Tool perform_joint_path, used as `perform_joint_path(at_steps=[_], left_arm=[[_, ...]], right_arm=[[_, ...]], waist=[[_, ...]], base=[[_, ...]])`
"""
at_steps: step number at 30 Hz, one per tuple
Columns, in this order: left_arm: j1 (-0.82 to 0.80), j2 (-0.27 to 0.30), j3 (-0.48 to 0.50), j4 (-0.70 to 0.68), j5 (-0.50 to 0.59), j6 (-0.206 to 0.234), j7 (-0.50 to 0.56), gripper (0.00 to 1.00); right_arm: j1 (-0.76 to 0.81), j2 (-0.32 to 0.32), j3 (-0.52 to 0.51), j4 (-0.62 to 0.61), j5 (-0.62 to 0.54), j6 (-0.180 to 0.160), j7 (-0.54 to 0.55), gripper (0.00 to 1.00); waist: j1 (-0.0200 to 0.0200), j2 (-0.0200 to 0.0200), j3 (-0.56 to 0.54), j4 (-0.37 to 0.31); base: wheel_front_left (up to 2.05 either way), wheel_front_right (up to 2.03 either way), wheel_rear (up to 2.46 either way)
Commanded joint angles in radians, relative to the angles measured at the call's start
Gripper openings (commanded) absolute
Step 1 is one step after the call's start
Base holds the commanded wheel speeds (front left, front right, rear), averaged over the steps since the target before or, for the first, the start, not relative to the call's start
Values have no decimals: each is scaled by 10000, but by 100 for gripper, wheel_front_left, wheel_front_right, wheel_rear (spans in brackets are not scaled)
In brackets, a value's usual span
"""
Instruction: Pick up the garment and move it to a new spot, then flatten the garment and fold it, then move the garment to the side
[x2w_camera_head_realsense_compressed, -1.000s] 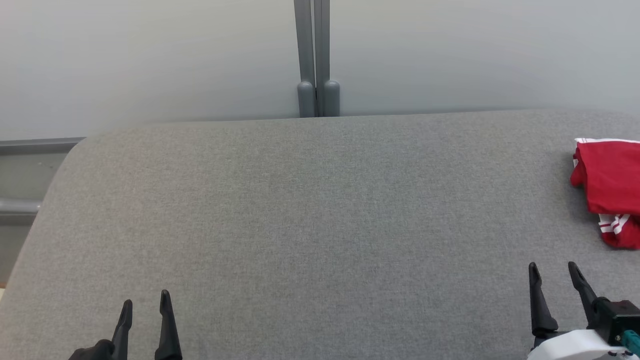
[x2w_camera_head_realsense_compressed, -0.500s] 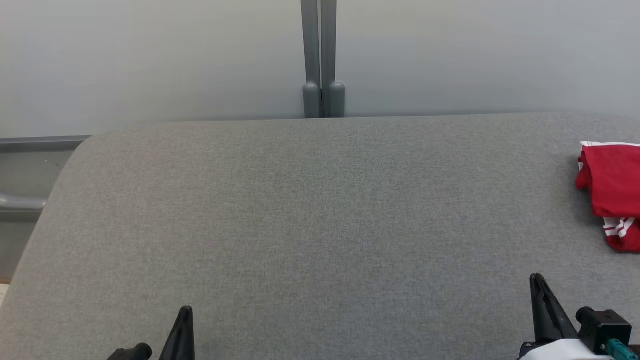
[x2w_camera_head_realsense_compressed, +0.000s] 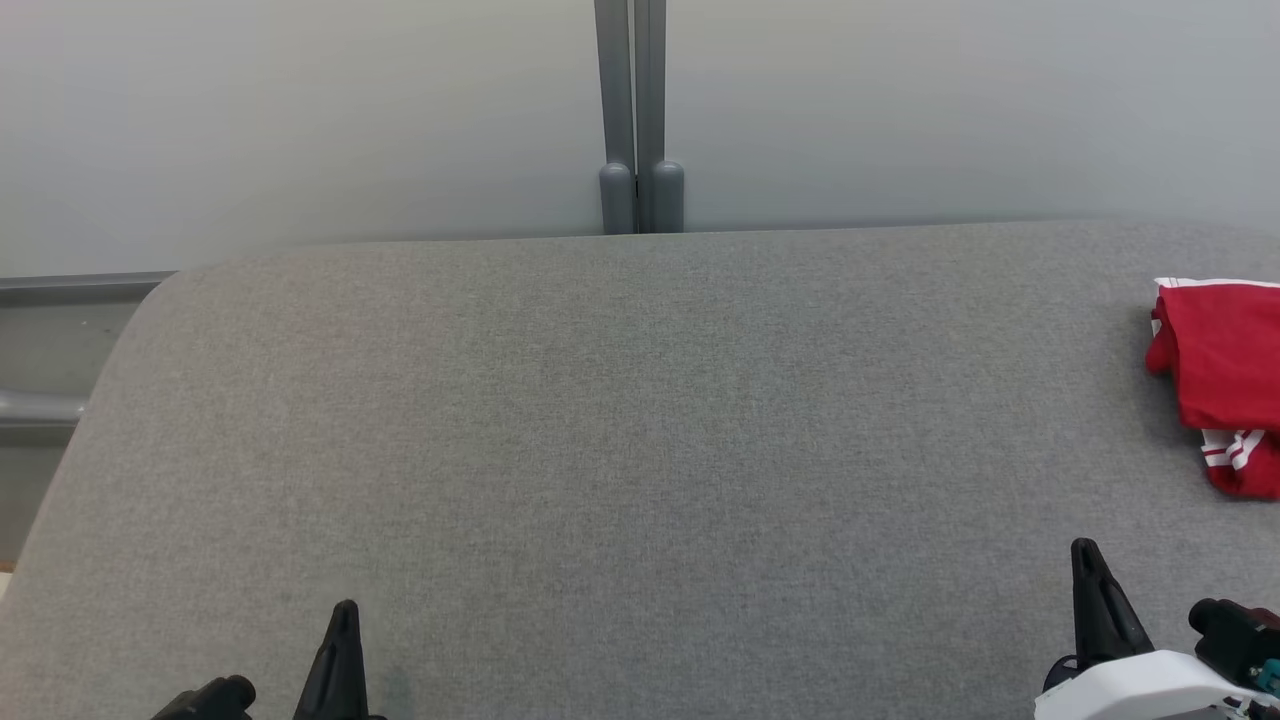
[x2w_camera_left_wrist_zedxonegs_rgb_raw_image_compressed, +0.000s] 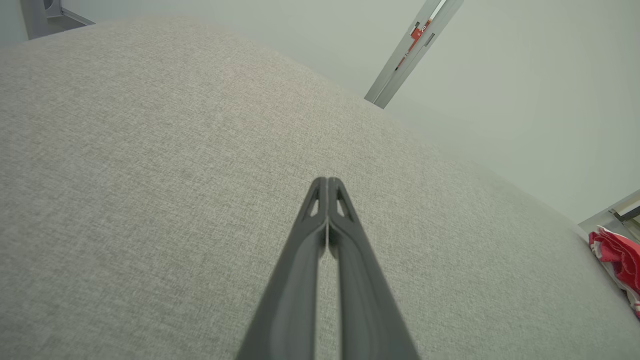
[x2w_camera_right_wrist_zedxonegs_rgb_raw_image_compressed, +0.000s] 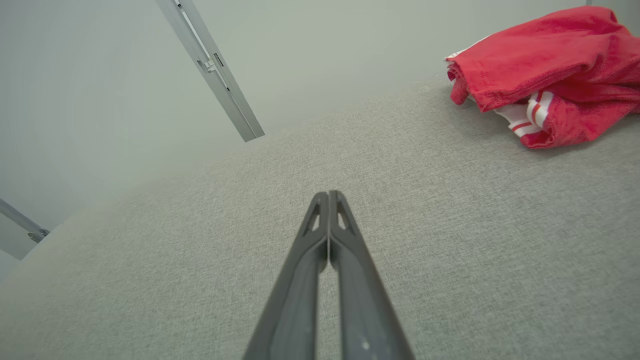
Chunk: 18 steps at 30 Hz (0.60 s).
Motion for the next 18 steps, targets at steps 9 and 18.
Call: perform_joint_path(at_steps=[9, 18], left_arm=[[-575, 81, 228, -224, -1553, -27, 399, 0], [-794, 100, 385, -260, -2756, -37, 734, 0]], right_arm=[[-512, -63, 6, -41, 1806, -2, 412, 0], [-754, -69, 10, 31, 3209, -2, 756, 0]], waist=[[0, 0, 30, -56], [0, 0, 58, -109]], base=[[0, 0, 0], [0, 0, 0]])
